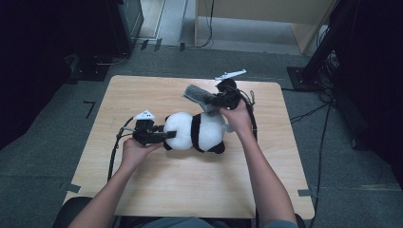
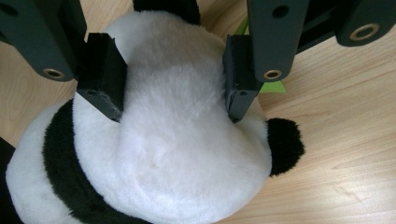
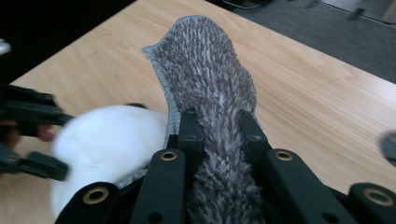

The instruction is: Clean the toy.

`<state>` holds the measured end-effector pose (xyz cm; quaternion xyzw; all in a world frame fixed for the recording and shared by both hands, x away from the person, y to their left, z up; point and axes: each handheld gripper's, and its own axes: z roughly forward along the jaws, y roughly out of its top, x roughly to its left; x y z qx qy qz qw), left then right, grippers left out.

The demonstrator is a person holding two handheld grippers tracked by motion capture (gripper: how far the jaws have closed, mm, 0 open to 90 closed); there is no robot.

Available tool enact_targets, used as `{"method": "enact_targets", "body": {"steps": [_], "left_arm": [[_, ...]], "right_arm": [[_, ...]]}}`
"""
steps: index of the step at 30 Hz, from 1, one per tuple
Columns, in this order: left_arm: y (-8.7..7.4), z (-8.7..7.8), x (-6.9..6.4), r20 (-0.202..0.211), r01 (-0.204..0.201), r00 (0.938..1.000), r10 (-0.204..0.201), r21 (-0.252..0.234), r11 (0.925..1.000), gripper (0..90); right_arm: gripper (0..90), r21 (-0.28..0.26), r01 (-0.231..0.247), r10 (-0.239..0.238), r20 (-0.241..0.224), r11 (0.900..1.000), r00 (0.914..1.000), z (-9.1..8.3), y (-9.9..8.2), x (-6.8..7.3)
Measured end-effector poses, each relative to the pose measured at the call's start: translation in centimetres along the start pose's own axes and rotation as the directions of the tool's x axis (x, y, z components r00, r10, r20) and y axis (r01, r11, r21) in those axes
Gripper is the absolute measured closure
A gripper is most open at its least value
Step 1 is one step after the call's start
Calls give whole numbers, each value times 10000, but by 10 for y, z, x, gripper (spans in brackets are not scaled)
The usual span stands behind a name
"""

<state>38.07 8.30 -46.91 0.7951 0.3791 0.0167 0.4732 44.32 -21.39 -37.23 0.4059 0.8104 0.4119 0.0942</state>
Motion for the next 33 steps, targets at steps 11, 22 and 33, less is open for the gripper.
{"method": "enact_targets", "body": {"steps": [11,22,33], "left_arm": [[0,0,-1,-98,84,9999,-84,36,10000,483],[1,2,0,-194,193,9996,-189,225,9996,495],[1,3,-1,-194,178,9997,-174,200,9996,507]], "right_arm": [[768,1046,1239,-1142,-939,9868,9890,59,11,66],[767,1399,1129,-985,-1058,9837,9895,71,-2,53],[769,1957,530,-567,137,9792,9983,60,-7,20]]}}
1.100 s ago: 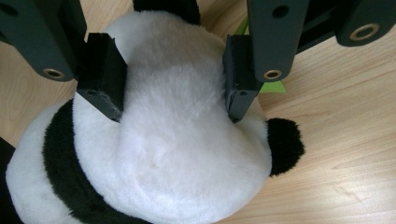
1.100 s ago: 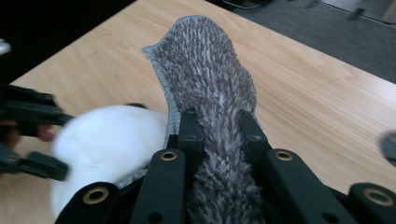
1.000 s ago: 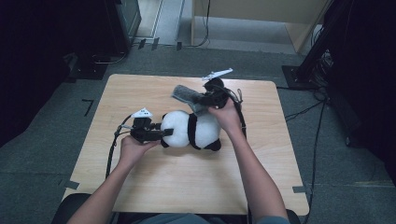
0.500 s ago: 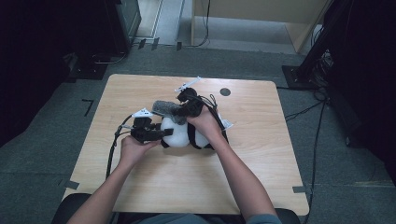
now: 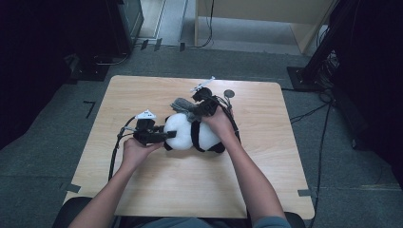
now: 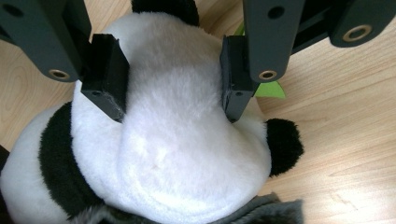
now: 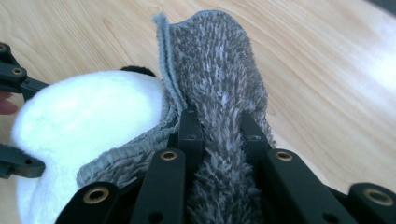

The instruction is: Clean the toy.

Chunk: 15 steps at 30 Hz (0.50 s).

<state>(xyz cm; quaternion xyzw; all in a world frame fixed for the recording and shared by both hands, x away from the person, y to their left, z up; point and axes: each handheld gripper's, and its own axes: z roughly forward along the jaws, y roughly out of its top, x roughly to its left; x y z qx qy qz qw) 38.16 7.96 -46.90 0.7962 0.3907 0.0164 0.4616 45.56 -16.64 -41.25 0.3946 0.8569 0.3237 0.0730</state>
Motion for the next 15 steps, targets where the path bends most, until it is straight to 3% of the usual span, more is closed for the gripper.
{"method": "enact_targets", "body": {"steps": [2,6,15], "left_arm": [[0,0,0,2,4,10000,-4,15,10000,507],[0,0,1,24,49,10000,-49,32,10000,508],[1,1,-1,-49,101,9999,-101,57,9999,508]], "right_arm": [[767,-120,-261,258,-182,9996,9995,-2,-3,-9],[768,-325,-249,255,195,9992,9995,-8,-7,-20],[773,-657,-819,863,661,9945,9941,-21,-25,-50]]}}
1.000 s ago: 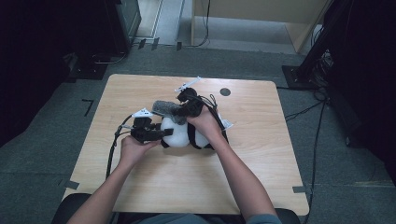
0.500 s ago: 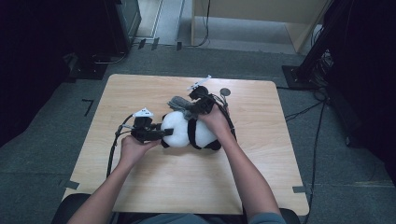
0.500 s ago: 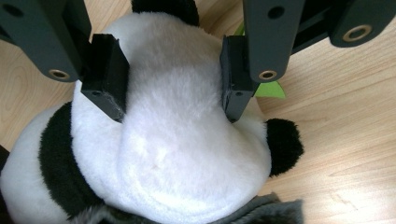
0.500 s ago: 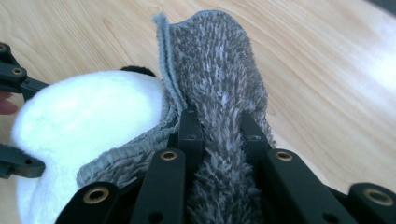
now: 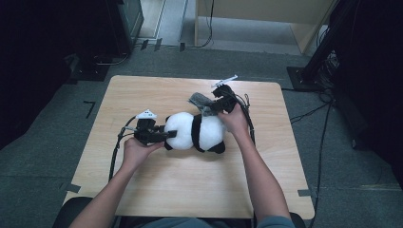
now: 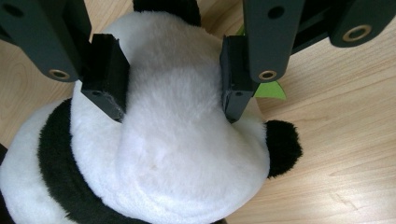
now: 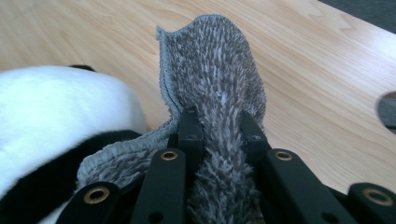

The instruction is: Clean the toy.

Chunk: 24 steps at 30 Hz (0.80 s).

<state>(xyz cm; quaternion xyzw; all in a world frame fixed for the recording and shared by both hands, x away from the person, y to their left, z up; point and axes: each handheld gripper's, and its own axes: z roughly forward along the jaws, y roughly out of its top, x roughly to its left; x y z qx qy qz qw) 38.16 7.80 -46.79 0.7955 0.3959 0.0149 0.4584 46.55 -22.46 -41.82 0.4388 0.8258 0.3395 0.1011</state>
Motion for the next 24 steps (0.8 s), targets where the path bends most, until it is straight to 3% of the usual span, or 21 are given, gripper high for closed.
{"method": "enact_targets", "body": {"steps": [11,15,17,20,24], "left_arm": [[0,0,1,42,47,10000,-47,-14,10000,508],[0,0,2,70,37,10000,-37,-29,10000,509],[-1,0,2,94,21,10000,-21,-46,10000,508],[-1,0,2,70,0,10000,0,-90,10000,509],[-2,-1,1,97,-44,9999,45,-151,9999,510]], "right_arm": [[778,-465,-764,776,240,9960,9967,0,-32,-32],[779,-393,-1462,1465,32,9885,9892,6,-49,-45],[779,-541,-1559,1561,-17,9863,9877,7,-53,-47],[780,19,-1255,1251,688,9921,9898,13,-58,-48],[780,-101,-1704,1707,481,9853,9841,12,-62,-55]]}}
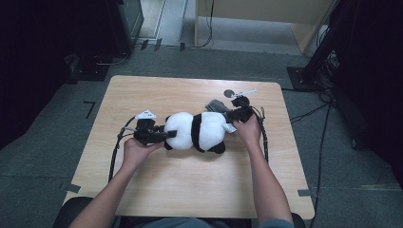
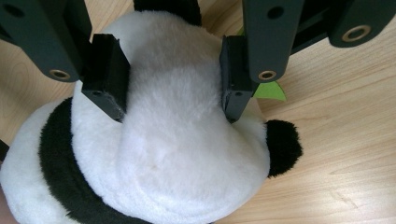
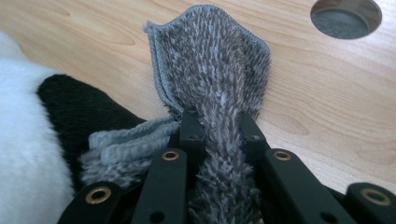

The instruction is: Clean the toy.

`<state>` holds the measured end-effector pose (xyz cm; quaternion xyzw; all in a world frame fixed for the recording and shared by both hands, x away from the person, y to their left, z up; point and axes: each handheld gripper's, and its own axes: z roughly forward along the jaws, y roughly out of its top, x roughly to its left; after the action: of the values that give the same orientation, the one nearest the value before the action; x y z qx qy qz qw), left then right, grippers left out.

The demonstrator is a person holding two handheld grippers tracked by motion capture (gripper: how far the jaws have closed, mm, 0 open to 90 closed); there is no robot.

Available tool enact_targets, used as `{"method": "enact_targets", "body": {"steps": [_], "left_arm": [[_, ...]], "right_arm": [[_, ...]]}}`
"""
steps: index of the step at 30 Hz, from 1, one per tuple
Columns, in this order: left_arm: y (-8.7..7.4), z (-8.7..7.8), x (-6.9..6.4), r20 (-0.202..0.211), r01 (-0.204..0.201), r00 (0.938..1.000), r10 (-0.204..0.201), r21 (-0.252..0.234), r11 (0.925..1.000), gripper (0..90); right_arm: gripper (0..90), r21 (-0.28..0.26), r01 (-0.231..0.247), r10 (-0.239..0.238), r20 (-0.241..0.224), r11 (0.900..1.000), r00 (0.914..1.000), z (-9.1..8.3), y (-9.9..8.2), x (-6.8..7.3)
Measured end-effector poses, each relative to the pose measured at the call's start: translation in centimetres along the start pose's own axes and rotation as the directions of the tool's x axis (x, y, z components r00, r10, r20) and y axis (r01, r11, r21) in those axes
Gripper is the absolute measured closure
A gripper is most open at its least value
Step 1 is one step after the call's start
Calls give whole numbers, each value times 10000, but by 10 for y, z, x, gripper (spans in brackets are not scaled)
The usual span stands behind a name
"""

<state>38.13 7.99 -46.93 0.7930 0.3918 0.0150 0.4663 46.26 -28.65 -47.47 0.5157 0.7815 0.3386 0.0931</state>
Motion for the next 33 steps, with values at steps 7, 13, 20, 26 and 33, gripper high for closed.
{"method": "enact_targets", "body": {"steps": [7,13,20,26,33], "left_arm": [[-1,0,1,65,75,10000,-74,-100,9999,512],[-1,-1,-1,38,77,10000,-76,-150,9999,516],[0,-1,-2,-9,30,10000,-30,-192,9998,518],[-1,-2,-3,-48,29,10000,-30,-230,9997,519],[-2,-1,-4,-143,41,9999,-43,-156,9999,519]], "right_arm": [[781,-1030,530,-488,428,9933,9979,-31,13,12],[781,-1639,1360,-1305,435,9771,9905,-64,37,43],[780,-2005,2347,-2468,-375,9512,9683,-74,62,106],[779,-1597,3089,-3274,-1066,9376,9389,-45,60,150],[776,-844,3415,-3514,-1824,9361,9183,-14,50,174]]}}
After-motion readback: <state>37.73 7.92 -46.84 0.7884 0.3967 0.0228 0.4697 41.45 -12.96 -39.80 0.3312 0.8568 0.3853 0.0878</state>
